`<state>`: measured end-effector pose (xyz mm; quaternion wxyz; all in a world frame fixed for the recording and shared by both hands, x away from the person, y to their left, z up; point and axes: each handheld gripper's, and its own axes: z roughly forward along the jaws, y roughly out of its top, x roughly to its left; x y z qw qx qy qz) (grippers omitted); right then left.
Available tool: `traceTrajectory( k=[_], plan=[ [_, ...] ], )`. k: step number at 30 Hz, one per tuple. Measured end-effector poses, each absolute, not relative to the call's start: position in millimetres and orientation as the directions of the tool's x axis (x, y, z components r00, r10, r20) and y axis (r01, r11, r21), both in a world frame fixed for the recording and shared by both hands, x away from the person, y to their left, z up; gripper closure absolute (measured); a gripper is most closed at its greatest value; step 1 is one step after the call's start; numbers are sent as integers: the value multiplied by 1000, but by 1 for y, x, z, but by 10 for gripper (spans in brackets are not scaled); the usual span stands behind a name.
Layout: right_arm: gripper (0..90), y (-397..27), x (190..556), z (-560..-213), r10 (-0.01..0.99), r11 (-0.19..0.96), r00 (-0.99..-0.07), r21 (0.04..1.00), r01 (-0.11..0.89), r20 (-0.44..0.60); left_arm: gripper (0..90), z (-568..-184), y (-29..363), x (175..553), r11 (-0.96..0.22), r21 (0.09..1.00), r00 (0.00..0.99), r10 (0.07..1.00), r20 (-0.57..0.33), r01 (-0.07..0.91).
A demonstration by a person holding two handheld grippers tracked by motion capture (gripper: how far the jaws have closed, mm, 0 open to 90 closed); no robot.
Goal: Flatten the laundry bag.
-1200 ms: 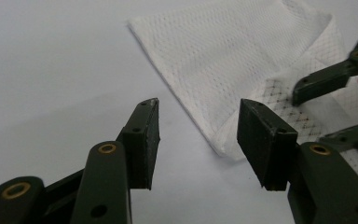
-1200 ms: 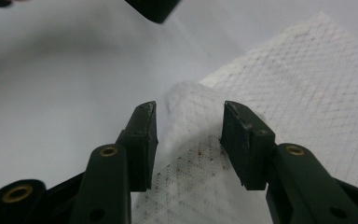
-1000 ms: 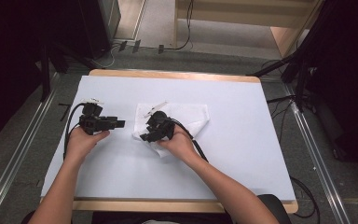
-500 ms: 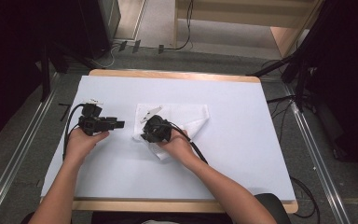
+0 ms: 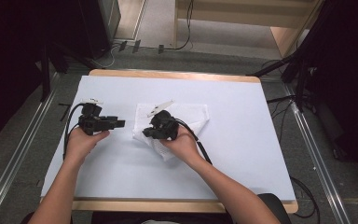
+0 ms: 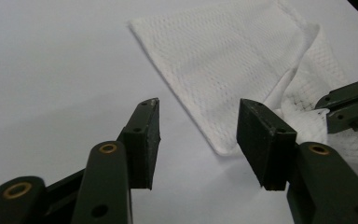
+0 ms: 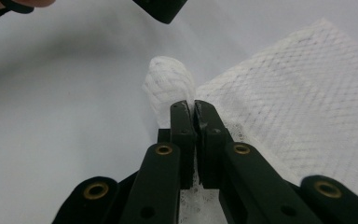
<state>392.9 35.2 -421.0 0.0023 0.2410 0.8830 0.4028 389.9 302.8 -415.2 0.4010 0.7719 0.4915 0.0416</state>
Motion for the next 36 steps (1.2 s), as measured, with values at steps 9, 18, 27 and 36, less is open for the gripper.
traceTrajectory(
  k=[9, 18, 27, 36],
  plan=[
    [891, 15, 387, -412, 444, 527, -873, 728, 438, 204, 789, -424, 279, 393, -251, 652, 571, 748, -339, 716],
    [891, -1, 382, -407, 460, 501, -862, 739, 450, 213, 900, -438, 254, 405, -310, 623, 597, 735, -322, 718],
    [891, -29, 371, -401, 489, 470, -845, 751, 463, 215, 900, -456, 250, 417, -349, 569, 590, 743, -317, 745],
    [891, -66, 354, -398, 527, 430, -819, 761, 486, 225, 900, -457, 253, 418, -355, 575, 599, 737, -314, 737]
  ],
)
